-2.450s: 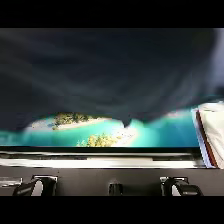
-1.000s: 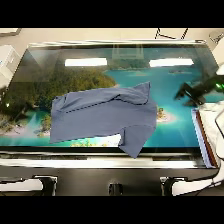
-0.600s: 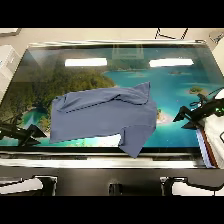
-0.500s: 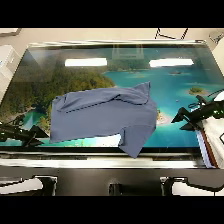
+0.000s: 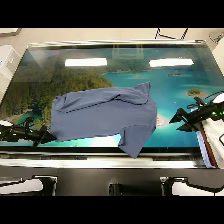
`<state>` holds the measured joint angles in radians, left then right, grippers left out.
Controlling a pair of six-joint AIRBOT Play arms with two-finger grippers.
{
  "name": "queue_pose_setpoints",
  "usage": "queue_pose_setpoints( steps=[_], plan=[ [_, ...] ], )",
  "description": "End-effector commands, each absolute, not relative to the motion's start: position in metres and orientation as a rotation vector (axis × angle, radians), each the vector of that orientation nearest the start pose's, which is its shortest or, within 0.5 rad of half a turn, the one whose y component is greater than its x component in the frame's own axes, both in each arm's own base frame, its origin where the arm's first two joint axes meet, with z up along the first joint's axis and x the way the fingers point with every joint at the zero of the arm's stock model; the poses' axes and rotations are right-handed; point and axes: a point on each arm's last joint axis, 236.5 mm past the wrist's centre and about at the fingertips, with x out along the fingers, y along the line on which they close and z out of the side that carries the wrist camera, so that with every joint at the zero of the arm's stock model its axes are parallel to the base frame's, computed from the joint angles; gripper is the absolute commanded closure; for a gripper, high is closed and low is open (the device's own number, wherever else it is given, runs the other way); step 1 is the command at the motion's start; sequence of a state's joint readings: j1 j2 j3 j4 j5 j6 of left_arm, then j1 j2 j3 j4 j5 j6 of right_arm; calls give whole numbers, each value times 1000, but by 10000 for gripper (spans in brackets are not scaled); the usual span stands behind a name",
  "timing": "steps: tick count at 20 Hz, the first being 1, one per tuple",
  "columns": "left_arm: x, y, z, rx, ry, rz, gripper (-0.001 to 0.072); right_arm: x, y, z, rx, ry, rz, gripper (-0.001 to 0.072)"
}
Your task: Fold the clothes and pants, and hang the long-sleeved shirts on hangers.
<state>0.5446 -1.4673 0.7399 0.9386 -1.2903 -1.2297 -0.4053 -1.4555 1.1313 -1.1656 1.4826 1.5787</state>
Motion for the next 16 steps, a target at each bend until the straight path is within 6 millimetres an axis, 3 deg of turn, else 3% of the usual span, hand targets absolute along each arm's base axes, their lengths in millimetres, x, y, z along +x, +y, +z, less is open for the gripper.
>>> queue_pose_setpoints(
  steps=[1,5,8,10,11,12,13,14,16],
  plan=[
    [262,-5,-113,-947,1597,-158,685,301,-18,-58,700,1697,-2,172],
    [266,-2,-102,-917,1556,-158,685,307,24,-98,704,1698,48,156],
    [270,0,-90,-883,1514,-163,685,335,67,-106,793,1625,175,156],
    [272,1,-84,-868,1491,-162,685,353,83,-105,839,1560,188,164],
    [273,2,-81,-861,1481,-162,685,360,84,-107,834,1534,177,225],
    [274,2,-79,-850,1471,-170,685,363,86,-107,843,1526,165,378],
    [277,2,-75,-844,1456,-174,685,363,88,-104,854,1529,169,608],
    [281,4,-69,-831,1438,-177,685,364,90,-96,840,1534,199,674],
    [304,14,-36,-769,1343,-190,686,379,85,-62,724,1491,282,675]
  ],
)
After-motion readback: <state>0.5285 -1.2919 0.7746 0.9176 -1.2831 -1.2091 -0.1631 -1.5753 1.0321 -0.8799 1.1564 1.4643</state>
